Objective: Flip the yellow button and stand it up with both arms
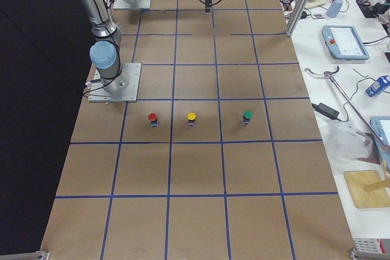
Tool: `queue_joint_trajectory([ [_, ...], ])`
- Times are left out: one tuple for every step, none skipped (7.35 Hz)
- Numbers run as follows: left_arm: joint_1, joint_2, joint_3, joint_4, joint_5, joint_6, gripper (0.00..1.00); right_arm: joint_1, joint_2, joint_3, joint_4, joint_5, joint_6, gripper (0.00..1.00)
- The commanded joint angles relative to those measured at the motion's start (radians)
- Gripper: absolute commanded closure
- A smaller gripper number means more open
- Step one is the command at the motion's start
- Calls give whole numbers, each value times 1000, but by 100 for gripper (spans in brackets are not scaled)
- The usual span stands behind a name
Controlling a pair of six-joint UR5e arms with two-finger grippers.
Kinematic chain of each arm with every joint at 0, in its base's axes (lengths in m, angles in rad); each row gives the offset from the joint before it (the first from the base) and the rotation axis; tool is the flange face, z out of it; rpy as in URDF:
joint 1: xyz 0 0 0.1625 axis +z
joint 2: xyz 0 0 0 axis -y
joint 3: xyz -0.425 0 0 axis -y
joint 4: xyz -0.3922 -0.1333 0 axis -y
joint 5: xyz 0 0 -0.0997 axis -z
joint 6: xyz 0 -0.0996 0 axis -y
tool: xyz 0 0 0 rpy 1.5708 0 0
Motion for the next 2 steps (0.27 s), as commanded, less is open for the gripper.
queue_joint_trajectory([
  [1, -2, -1, -3, -10, 1, 0, 1, -2, 4, -11, -14, 0, 0],
  [1, -2, -1, -1, -36, 1, 0, 1, -2, 4, -11, -14, 0, 0],
])
